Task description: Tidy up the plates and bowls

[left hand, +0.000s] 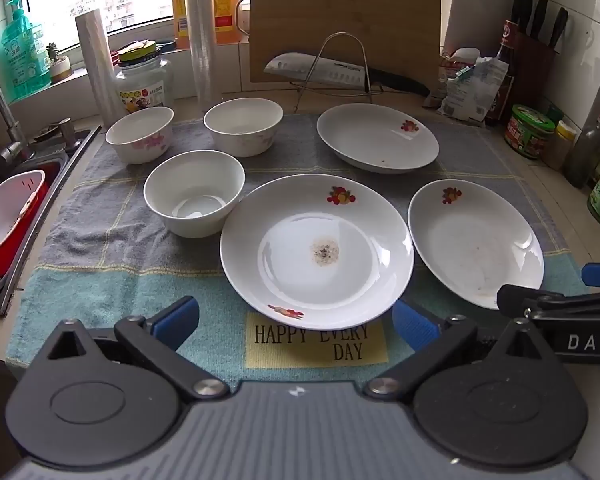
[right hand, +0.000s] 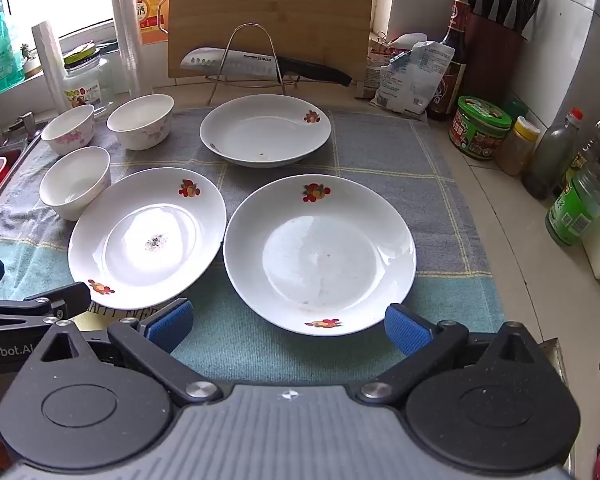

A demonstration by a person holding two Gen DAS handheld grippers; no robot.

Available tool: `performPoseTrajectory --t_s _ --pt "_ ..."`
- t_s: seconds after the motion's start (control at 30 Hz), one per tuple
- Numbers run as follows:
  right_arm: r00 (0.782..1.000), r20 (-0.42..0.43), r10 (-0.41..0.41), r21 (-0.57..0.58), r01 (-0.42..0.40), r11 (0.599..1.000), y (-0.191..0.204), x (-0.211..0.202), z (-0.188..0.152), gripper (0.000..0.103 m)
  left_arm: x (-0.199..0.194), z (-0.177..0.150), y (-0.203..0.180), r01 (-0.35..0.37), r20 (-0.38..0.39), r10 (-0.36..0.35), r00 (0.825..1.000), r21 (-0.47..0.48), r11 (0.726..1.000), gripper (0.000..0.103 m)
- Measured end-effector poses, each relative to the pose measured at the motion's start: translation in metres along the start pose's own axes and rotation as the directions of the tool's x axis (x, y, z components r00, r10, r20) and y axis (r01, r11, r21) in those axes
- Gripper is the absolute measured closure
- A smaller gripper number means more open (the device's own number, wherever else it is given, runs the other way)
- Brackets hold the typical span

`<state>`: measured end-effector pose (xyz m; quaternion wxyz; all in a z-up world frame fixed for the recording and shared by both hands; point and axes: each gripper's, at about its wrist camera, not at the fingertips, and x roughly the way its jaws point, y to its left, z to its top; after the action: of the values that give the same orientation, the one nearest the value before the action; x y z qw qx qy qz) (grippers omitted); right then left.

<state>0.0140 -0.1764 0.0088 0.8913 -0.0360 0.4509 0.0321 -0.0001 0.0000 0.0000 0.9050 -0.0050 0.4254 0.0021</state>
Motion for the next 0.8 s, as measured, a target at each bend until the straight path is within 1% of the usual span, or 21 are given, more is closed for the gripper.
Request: performPoseTrajectory --t_s 0.7,0.8 --pt "1.000 0.004 0.000 0.001 0.000 1.000 -0.0018 -0.0068 -0.0009 0.000 -0.0002 0.0000 -0.0002 -0.001 0.002 0.001 1.000 0.002 1.000 0.001" --pt "1.000 0.007 0.000 0.001 0.000 1.000 -0.0013 -0.0076 -0.0018 0.000 -0.0051 0.0019 -0.0021 -0.002 0.002 0.002 1.000 0.002 1.000 0.001"
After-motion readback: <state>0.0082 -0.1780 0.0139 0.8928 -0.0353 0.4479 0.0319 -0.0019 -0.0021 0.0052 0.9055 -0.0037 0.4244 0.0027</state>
